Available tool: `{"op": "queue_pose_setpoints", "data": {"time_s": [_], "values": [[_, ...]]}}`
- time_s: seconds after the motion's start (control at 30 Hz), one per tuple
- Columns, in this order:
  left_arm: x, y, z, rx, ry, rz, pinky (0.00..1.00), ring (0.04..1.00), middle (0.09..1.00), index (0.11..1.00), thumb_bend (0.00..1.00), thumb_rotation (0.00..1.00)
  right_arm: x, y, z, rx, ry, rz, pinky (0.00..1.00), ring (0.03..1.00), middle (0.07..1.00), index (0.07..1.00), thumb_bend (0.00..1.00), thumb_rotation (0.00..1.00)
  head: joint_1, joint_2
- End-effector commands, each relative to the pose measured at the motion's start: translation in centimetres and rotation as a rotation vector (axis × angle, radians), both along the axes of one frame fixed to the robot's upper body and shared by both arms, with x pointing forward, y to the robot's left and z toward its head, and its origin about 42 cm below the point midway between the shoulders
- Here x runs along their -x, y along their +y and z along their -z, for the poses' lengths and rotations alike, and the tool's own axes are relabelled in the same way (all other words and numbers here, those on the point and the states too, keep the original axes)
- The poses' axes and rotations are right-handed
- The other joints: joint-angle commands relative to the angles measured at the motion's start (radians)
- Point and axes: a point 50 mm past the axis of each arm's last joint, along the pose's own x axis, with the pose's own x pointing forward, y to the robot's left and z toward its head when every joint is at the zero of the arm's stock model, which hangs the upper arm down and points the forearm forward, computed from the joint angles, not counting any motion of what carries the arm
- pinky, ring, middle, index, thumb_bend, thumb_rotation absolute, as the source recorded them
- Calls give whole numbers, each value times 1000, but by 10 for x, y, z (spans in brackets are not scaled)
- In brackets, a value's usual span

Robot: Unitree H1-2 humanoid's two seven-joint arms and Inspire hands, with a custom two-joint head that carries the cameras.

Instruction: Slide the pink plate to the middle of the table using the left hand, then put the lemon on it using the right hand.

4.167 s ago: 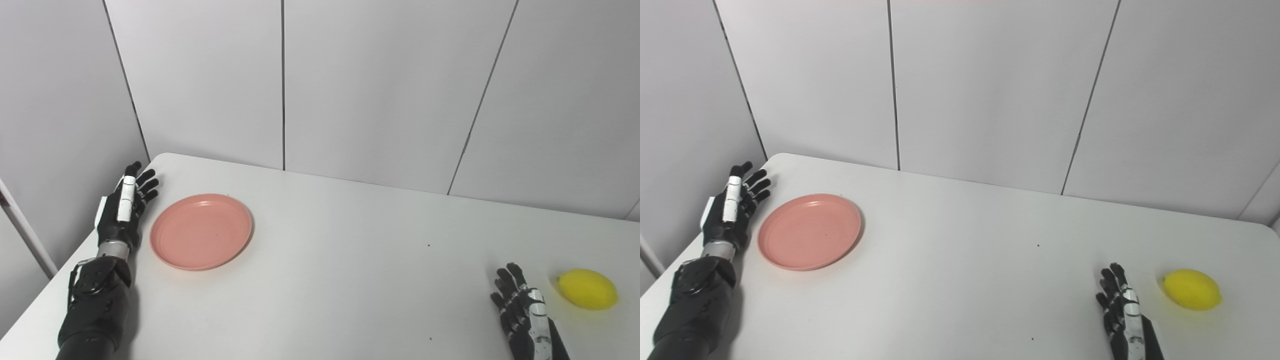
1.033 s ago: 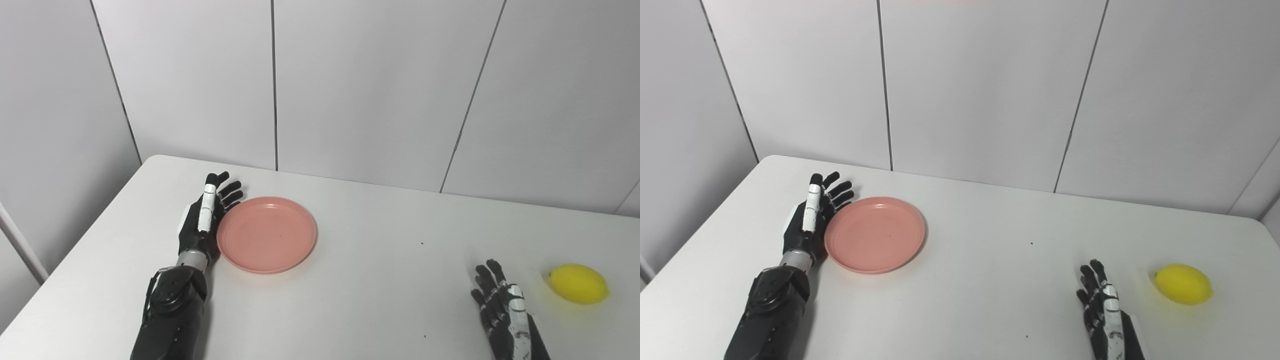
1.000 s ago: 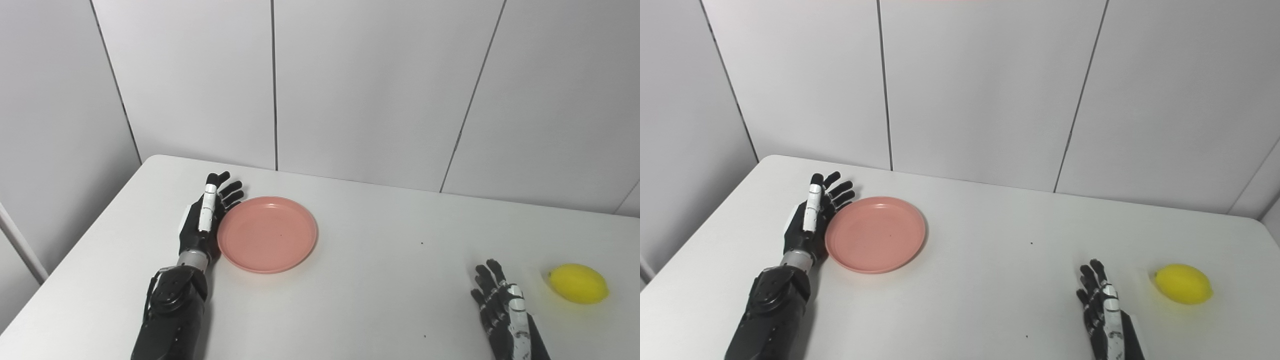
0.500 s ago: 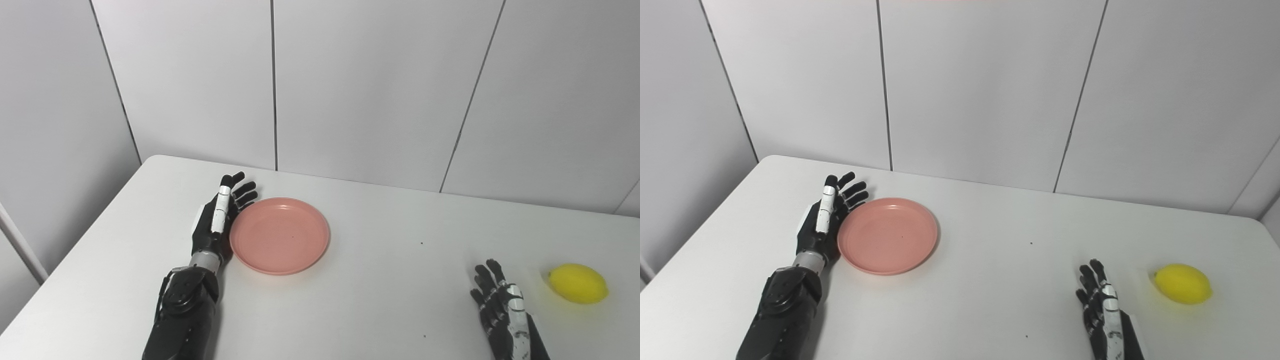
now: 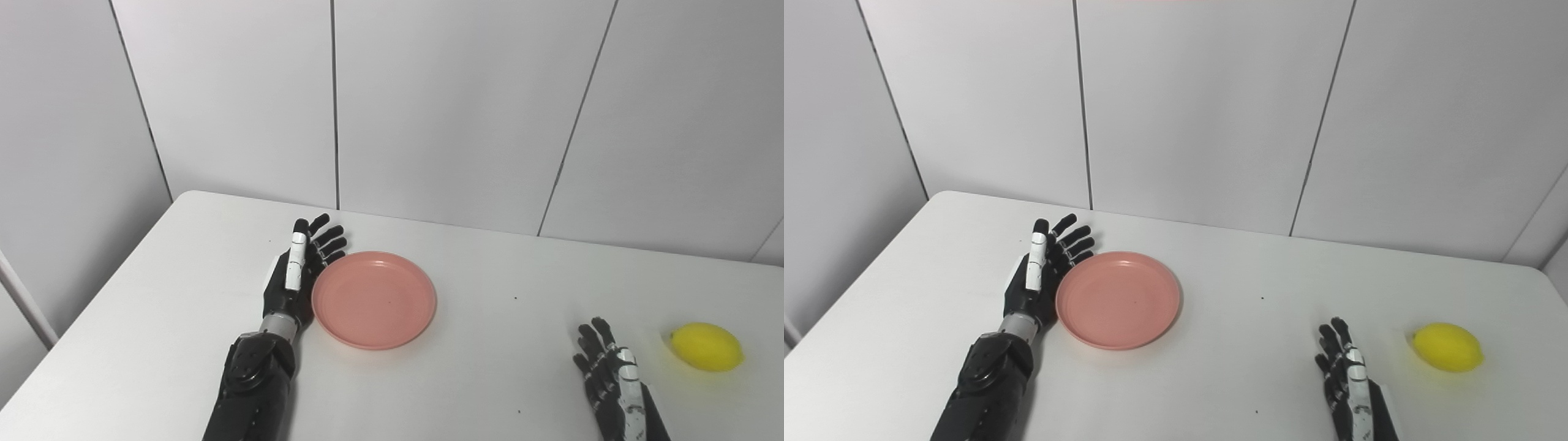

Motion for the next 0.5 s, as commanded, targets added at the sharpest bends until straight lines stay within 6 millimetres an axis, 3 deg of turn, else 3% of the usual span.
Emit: {"op": "queue_pose_setpoints", "data": {"time_s": [0.0,0.47], "values": [[5,-8,14,13,60,6,826,796,794,825,782,901,18,9,29,-38,119,0,1000,993,950,969,711,1000,1,1],[11,-31,5,32,101,-11,814,800,787,836,786,924,18,12,27,-40,119,0,1000,996,948,967,715,1000,-5,3]]}}
